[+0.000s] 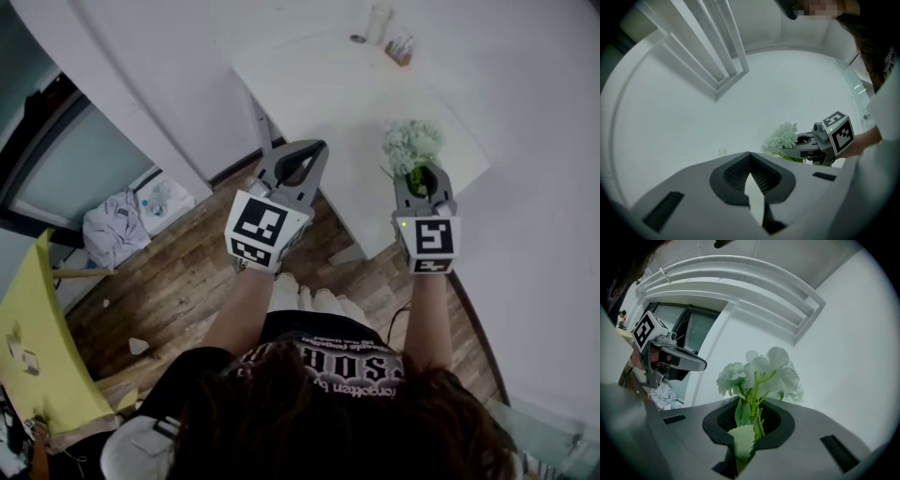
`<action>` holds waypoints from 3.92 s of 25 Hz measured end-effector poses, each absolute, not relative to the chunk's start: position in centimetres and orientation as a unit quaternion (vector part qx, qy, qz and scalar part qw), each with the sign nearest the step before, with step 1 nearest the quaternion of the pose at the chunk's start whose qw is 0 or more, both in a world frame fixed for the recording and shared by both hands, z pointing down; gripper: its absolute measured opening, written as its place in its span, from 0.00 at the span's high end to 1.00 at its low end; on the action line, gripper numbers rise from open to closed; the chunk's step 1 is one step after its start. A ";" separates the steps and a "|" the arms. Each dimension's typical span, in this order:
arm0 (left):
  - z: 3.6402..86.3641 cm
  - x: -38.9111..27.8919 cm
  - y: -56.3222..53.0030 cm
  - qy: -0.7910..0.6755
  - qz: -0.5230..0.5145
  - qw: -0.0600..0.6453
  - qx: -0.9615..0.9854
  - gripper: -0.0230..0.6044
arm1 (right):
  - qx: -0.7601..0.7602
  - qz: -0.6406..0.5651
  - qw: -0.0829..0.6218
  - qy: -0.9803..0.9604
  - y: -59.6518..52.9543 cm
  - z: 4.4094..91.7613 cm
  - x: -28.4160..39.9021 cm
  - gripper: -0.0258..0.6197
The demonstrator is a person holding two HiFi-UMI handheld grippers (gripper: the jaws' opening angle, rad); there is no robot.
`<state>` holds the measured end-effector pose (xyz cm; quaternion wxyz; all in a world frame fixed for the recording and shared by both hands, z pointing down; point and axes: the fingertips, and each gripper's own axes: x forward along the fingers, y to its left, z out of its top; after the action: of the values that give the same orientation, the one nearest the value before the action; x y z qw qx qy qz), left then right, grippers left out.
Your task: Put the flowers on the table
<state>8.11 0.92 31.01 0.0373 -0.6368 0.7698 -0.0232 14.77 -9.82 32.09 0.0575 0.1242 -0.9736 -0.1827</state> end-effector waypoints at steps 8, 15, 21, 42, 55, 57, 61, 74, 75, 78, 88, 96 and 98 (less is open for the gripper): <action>31.1 2.8 -2.7 0.733 -0.017 0.035 -0.679 0.96 | 0.184 -0.184 0.074 -0.963 -12.8 32.2 11.0 0.87; 30.7 -1.8 -5.0 0.702 -0.018 0.033 -0.711 0.96 | 0.230 -0.179 0.084 -0.953 -14.7 31.7 7.5 0.87; 30.1 -5.9 -6.4 0.678 -0.008 0.034 -0.734 0.96 | 0.261 -0.174 0.086 -0.946 -15.5 31.2 4.1 0.87; 30.9 -10.3 -14.4 0.620 -0.019 0.029 -0.784 0.96 | 0.305 -0.165 0.104 -0.932 -21.5 31.8 -0.6 0.87; 30.4 -11.3 -19.7 0.630 -0.036 0.047 -0.774 0.96 | 0.293 -0.164 0.090 -0.938 -27.5 31.5 -1.8 0.87; 30.6 -11.5 -20.5 0.628 -0.038 0.042 -0.776 0.96 | 0.292 -0.160 0.094 -0.938 -28.1 31.8 -2.0 0.87; 31.2 -12.2 -22.2 0.620 -0.037 0.038 -0.783 0.96 | 0.297 -0.151 0.101 -0.938 -29.5 32.8 -2.8 0.87; 34.5 -19.0 -31.1 0.571 -0.047 0.004 -0.820 0.96 | 0.347 -0.121 0.140 -0.919 -37.2 35.8 -8.5 0.87; 34.6 -19.5 -31.8 0.567 -0.047 0.003 -0.822 0.96 | 0.351 -0.120 0.142 -0.918 -37.9 35.9 -9.0 0.87; 34.9 -20.4 -33.6 0.551 -0.051 0.004 -0.833 0.96 | 0.359 -0.119 0.149 -0.913 -39.6 36.4 -10.2 0.87; 36.9 -21.4 -38.6 0.498 -0.064 0.004 -0.865 0.96 | 0.371 -0.091 0.180 -0.907 -44.5 40.1 -13.3 0.87; 40.1 -22.9 -40.3 0.482 -0.081 -0.025 -0.872 0.96 | 0.369 -0.053 0.198 -0.907 -48.4 44.4 -15.3 0.87; 40.9 -22.7 -40.4 0.476 -0.083 -0.032 -0.875 0.96 | 0.364 -0.039 0.199 -0.909 -49.0 45.5 -16.0 0.87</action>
<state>-22.71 -40.43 40.88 -0.0324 -0.8752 0.4755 -0.0828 -16.05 -49.04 45.48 0.1994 0.3639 -0.9090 -0.0395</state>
